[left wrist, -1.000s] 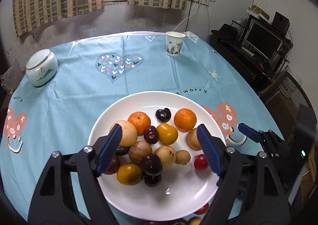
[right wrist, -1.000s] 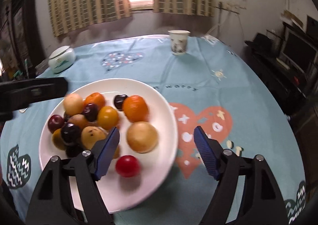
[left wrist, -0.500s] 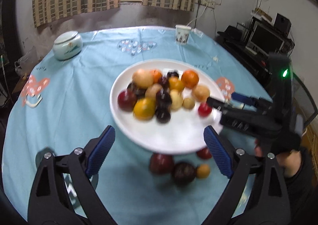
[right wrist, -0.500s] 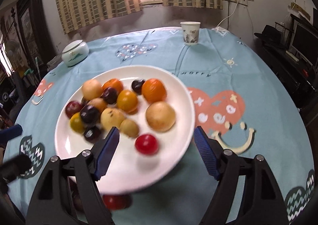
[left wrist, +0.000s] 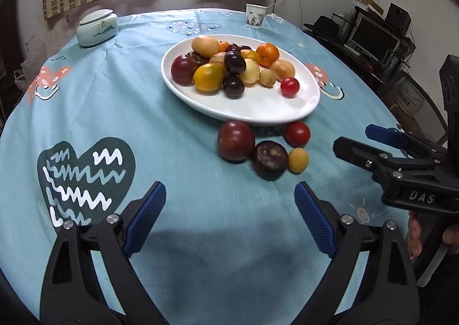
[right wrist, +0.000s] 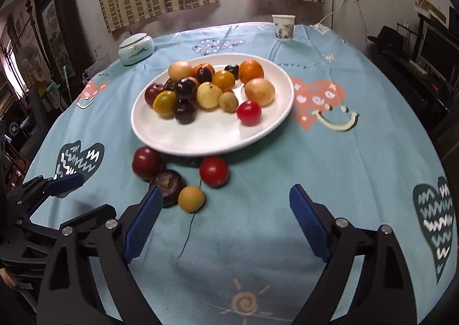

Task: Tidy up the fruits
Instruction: 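Move both open tools back to the fruit left on the cloth, then grasp a red tomato with the right tool while the left tool grasps a red plum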

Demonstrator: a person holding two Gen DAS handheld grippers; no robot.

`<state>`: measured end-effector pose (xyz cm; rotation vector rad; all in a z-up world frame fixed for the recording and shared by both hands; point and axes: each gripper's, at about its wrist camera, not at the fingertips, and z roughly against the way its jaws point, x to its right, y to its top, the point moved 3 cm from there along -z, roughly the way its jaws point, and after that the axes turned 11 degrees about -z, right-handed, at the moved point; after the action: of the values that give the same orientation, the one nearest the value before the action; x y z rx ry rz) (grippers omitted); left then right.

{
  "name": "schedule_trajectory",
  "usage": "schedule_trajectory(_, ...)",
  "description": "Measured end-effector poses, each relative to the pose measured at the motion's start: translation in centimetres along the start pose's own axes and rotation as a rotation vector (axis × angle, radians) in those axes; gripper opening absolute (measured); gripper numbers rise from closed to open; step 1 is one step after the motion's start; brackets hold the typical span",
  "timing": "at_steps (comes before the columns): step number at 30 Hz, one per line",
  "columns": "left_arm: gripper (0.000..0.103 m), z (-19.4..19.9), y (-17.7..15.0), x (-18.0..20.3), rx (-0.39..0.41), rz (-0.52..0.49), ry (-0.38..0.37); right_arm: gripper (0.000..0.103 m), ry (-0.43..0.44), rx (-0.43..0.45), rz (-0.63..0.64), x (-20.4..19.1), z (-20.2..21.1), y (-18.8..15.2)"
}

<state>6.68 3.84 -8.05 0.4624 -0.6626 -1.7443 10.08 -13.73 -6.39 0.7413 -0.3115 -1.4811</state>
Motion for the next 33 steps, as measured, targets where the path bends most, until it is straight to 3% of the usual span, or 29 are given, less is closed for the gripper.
schedule_trajectory(8, 0.095, 0.0, -1.5, -0.7, -0.012, 0.019, -0.008, 0.088, -0.037, -0.034, -0.040, -1.1, -3.5, 0.1)
schedule_trajectory(10, 0.095, -0.1, -1.8, -1.1, -0.020, 0.031, -0.013, 0.063, -0.057, -0.043, -0.041, -1.2, -4.6, 0.5)
schedule_trajectory(18, 0.095, 0.0, -1.7, -1.0, -0.021, 0.027, -0.024, 0.030, -0.012, -0.115, -0.104, -0.7, -7.6, 1.6)
schedule_trajectory(29, 0.095, -1.8, 1.2, -1.2, -0.039, 0.000, 0.055, 0.030, -0.001, -0.044, -0.105, 2.3, -1.5, -0.1)
schedule_trajectory(33, 0.095, -4.2, 2.7, -2.0, -0.081, 0.061, 0.000, 0.030, 0.017, -0.039, -0.130, 3.6, -0.3, -0.8)
